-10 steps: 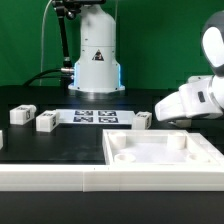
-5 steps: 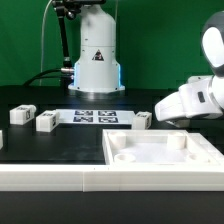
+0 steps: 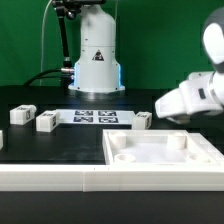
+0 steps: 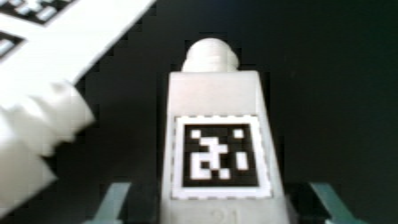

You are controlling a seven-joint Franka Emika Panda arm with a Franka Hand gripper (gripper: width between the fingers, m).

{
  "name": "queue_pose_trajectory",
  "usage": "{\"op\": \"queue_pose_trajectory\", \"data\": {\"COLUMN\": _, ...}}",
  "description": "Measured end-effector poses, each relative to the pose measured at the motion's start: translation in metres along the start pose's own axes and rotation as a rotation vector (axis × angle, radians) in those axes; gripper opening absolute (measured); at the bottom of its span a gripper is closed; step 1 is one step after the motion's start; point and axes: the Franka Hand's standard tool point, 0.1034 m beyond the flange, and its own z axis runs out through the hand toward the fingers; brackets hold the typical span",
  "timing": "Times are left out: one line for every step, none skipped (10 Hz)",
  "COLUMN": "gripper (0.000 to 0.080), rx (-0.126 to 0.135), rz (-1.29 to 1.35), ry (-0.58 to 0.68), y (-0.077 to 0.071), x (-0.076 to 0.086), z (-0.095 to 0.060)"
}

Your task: Assemble one leg

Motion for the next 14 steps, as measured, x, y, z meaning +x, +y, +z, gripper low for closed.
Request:
{"op": "queue_pose_trajectory", "data": {"gripper": 0.0290, "rx": 0.001, "rz": 0.005, "ry": 0.006, "y": 0.005, "x": -0.013, "z": -0.014}}
{"op": "queue_pose_trajectory", "data": {"gripper": 0.0290, "rx": 0.004, "rz": 0.002, "ry": 0.010, "y": 0.013, "x": -0.027, "z": -0.028}}
{"op": "queue_pose_trajectory", "data": {"gripper": 0.0290, "rx": 0.011, "rz": 0.016, "ry": 0.057, "y": 0.021, "x": -0.036, "z": -0.043}}
{"op": "queue_pose_trajectory", "data": {"gripper": 0.0290, "rx": 0.010, "rz": 0.019, "ry": 0.065, "y": 0.021, "x": -0.038, "z": -0.040}}
{"op": "queue_pose_trajectory", "data": {"gripper": 0.0290, "rx": 0.012, "rz": 0.017, "ry": 0.069, "y": 0.020, "x": -0.034, "z": -0.038}}
{"op": "queue_pose_trajectory", "data": {"gripper": 0.0291, "rx": 0.014, "rz": 0.020, "ry": 0.142, "y": 0.021, "x": -0.028, "z": -0.044}}
{"op": "queue_pose_trajectory", "data": {"gripper": 0.0291, "rx": 0.014, "rz": 0.025, "ry": 0.246, "y": 0.021, "x": -0.027, "z": -0.047}}
{"op": "queue_pose_trajectory", "data": {"gripper": 0.0291, "rx": 0.012, "rz": 0.025, "ry": 0.297, "y": 0.021, "x": -0.027, "z": -0.046}}
{"op": "queue_pose_trajectory", "data": {"gripper": 0.0291, "rx": 0.011, "rz": 0.013, "ry": 0.389, "y": 0.021, "x": -0.016, "z": -0.054}}
{"op": "queue_pose_trajectory", "data": {"gripper": 0.0291, "rx": 0.008, "rz": 0.003, "ry": 0.441, "y": 0.024, "x": -0.018, "z": -0.064}}
{"op": "queue_pose_trajectory", "data": {"gripper": 0.0291, "rx": 0.009, "rz": 0.008, "ry": 0.513, "y": 0.026, "x": -0.020, "z": -0.074}}
{"op": "queue_pose_trajectory", "data": {"gripper": 0.0291, "rx": 0.006, "rz": 0.017, "ry": 0.537, "y": 0.030, "x": -0.029, "z": -0.078}}
{"op": "queue_pose_trajectory", "data": {"gripper": 0.0291, "rx": -0.002, "rz": 0.042, "ry": 0.598, "y": 0.030, "x": -0.039, "z": -0.088}}
{"op": "queue_pose_trajectory", "data": {"gripper": 0.0291, "rx": -0.007, "rz": 0.052, "ry": 0.672, "y": 0.033, "x": -0.048, "z": -0.092}}
